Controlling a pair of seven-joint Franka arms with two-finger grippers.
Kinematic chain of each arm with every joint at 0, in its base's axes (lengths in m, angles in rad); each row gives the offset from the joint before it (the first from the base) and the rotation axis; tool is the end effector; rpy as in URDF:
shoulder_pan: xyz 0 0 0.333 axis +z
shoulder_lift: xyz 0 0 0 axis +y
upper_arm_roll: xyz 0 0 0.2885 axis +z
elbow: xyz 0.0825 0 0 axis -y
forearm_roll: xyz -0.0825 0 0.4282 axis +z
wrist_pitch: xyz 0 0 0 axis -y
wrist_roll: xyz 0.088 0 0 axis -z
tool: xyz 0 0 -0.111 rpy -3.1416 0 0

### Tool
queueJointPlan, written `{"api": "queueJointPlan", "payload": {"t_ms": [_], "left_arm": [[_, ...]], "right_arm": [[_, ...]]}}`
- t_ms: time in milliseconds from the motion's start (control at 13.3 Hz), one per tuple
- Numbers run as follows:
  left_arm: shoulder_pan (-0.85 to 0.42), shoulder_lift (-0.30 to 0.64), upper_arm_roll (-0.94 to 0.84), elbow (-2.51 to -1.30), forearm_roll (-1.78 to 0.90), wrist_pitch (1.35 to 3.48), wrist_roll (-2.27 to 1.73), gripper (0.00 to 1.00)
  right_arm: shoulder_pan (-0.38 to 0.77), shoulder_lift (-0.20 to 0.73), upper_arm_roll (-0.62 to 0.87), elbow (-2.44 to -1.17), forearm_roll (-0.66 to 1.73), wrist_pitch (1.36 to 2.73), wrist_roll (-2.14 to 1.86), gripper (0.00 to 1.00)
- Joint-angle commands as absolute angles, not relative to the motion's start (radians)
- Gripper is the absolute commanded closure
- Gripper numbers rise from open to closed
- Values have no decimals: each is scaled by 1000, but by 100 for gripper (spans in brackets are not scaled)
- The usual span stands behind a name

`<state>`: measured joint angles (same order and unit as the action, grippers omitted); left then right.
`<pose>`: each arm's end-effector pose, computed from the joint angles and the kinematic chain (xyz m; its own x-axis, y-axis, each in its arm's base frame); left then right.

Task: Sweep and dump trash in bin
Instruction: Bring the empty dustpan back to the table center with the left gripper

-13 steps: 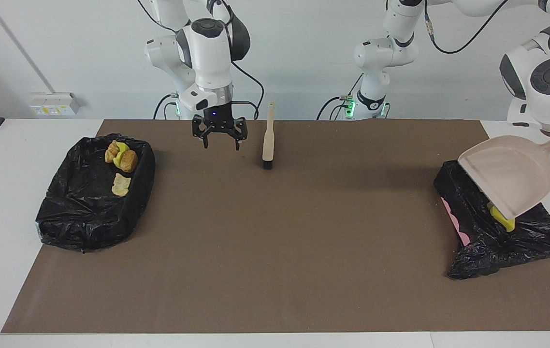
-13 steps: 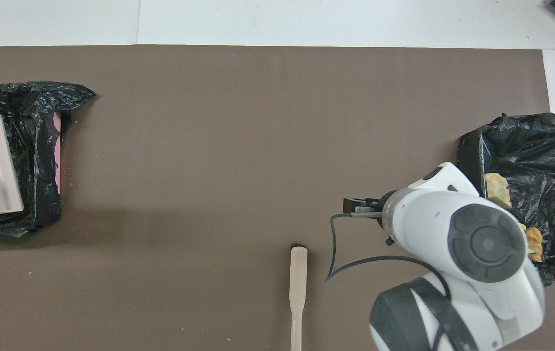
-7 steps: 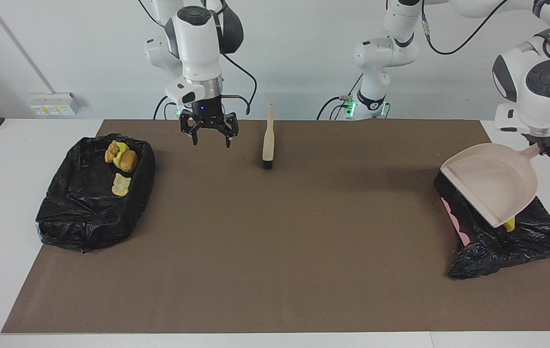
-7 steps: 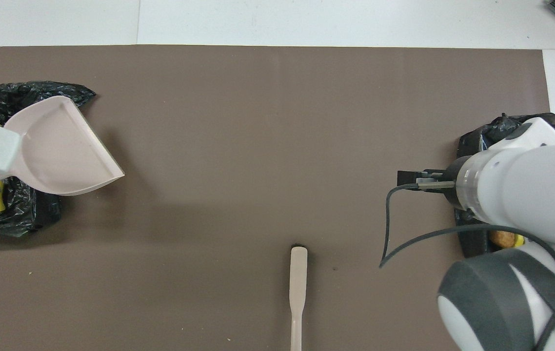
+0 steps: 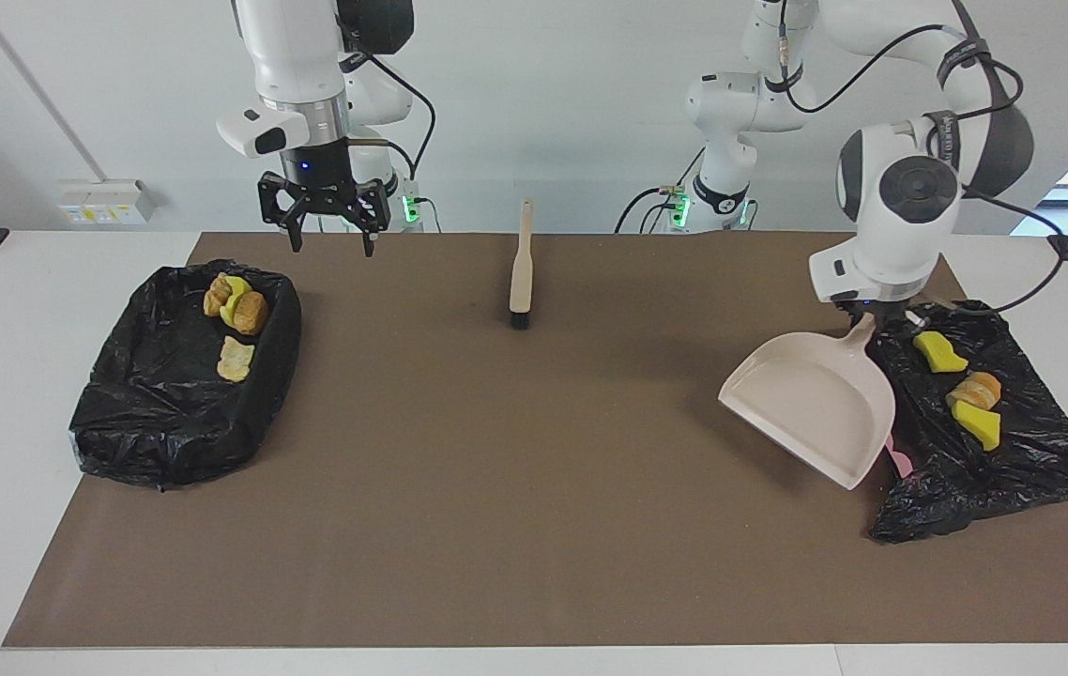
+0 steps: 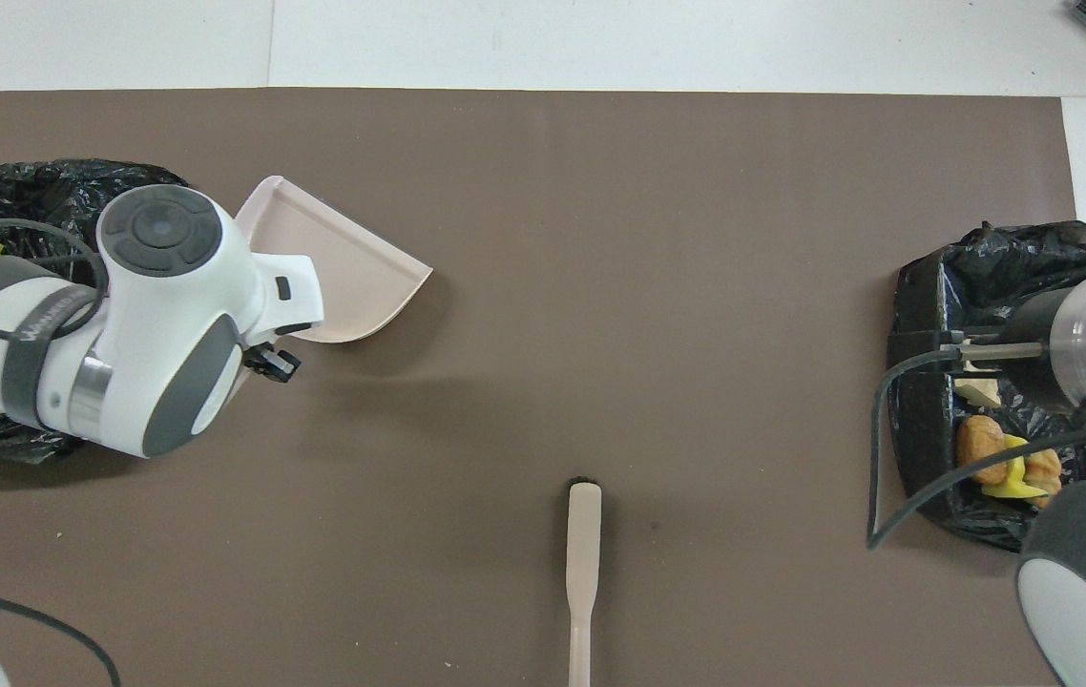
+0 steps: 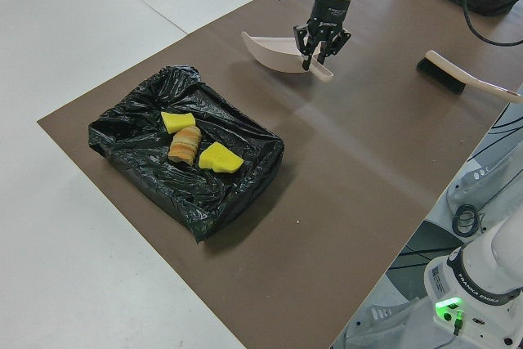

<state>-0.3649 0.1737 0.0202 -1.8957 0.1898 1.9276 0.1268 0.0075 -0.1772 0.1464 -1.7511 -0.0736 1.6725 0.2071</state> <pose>0.5869 -0.1963 0.3495 0.8467 -0.5051 -0.1672 -0.5281 -0.8360 -0.1492 0.5515 0.0839 0.6102 0.9924 -0.0455 0.1144 -0.0545 -0.9955 0.0773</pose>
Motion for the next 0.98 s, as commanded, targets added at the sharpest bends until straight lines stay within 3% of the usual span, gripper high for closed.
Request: {"api": "queueJointPlan", "payload": {"t_ms": [0, 375, 525, 675, 826, 901], "left_arm": [[-451, 192, 43, -1891, 109, 2015, -101, 100], [-573, 317, 44, -1706, -23, 2028, -354, 100], [-627, 397, 44, -1607, -29, 2013, -466, 100], [-673, 533, 46, -1431, -23, 1964, -592, 100], [-709, 658, 48, -1268, -20, 1921, -671, 100], [-716, 667, 48, -1258, -20, 1924, -692, 100]], "right_arm": [[-5, -156, 108, -1681, 4, 1612, 176, 0], [-2, -166, 19, -1684, 9, 1598, 71, 0], [3, -169, 18, -1678, 24, 1574, 58, 0], [0, -160, 17, -1672, 14, 1527, 57, 0], [-3, -100, 15, -1545, 2, 1447, 49, 0], [-3, -94, 15, -1536, 6, 1454, 49, 0]]}}
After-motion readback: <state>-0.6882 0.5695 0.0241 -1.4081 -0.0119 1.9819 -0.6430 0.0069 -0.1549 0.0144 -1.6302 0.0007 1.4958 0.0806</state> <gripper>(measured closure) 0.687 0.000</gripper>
